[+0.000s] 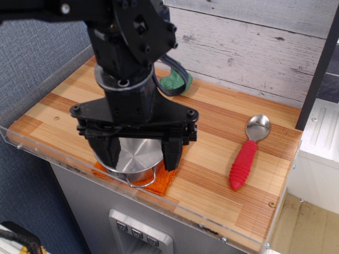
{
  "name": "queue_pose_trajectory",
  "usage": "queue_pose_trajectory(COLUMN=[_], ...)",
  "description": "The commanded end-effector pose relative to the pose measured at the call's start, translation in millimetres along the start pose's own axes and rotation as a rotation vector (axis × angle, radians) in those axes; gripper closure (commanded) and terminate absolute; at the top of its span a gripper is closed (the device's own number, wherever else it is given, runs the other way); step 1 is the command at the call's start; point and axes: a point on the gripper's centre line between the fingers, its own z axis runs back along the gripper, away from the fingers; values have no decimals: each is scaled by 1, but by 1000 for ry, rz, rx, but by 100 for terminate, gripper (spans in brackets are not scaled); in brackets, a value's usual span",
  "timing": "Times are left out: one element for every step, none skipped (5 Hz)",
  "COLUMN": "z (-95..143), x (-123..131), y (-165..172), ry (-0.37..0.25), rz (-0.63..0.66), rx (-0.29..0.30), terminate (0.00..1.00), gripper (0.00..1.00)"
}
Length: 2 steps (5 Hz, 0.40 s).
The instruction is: Place the vessel on the left edge of the table
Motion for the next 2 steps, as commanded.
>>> queue_pose_trajectory(z=[0, -14], x=[0, 8], y=[0, 22], ry=[0, 25], rz=[0, 100], rx=[0, 34], terminate=[0, 0], gripper=[0, 0])
